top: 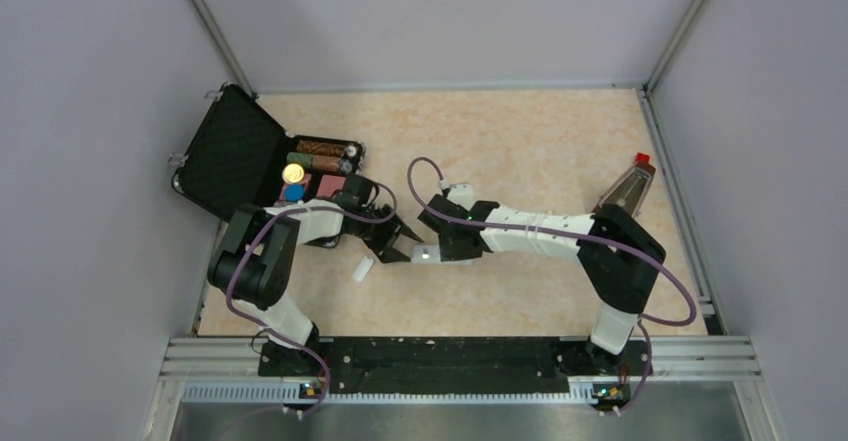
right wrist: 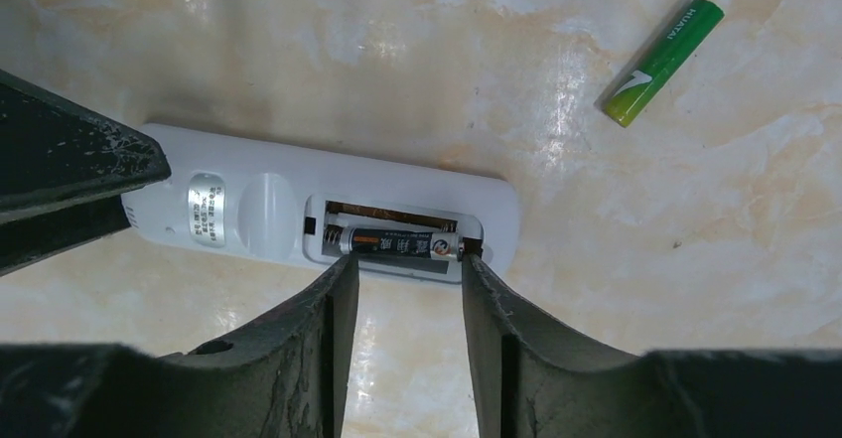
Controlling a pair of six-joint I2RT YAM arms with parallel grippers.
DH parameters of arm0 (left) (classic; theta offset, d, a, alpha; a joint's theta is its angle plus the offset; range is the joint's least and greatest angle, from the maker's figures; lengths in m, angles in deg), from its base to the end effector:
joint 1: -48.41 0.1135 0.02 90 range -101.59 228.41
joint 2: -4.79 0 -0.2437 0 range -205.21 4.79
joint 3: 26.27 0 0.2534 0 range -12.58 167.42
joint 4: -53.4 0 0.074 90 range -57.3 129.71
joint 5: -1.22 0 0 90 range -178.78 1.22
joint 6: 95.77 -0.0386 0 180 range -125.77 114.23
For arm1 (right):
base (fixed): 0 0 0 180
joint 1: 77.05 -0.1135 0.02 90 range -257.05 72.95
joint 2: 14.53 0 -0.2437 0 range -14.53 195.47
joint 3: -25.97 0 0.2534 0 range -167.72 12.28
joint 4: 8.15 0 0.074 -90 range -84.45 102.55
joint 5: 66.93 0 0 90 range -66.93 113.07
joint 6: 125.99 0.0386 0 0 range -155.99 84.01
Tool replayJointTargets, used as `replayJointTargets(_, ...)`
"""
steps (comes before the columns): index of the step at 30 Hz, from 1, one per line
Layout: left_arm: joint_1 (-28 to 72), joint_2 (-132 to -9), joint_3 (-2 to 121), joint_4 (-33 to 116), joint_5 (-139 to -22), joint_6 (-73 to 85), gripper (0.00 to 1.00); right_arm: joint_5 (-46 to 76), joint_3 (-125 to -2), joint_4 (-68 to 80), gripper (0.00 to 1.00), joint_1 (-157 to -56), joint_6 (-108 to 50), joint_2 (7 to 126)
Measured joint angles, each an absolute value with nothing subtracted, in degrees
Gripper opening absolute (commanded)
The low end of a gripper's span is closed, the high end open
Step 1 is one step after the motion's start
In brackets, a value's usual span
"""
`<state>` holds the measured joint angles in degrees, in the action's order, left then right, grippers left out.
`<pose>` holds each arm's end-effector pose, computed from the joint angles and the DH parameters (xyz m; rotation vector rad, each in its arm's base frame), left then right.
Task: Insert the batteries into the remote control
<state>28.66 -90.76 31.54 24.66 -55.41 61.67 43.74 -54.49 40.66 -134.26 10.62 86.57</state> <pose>0.2623 -0.1167 0.1035 0.9901 -2.6802 1.0284 0.1971 0.2807 0.1602 -0.1569 2.6362 0.0796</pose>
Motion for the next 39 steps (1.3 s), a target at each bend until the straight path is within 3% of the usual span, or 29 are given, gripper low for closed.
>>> replayJointTargets(8, 28.5, -90.8, 31.4, 24.9, -55.3, 61.9, 0.60, 43.6, -54.9, 41.5, 0.49, -134.2, 10.8, 85.0)
replayJointTargets(16, 28.5, -90.8, 31.1, 25.4, -55.1, 61.9, 0.60, 44.4, -55.3, 41.1, 0.40, -133.9, 9.8, 85.0)
replayJointTargets(30, 28.3, -91.0, 31.1, 25.8, -54.9, 61.9, 0.58, 44.3, -55.2, 38.7, 0.37, -133.2, 7.6, 85.3)
replayJointTargets(39, 28.2, -91.2, 31.1, 26.0, -54.8, 61.8, 0.59, 43.4, -54.7, 37.6, 0.40, -133.1, 7.5, 85.5)
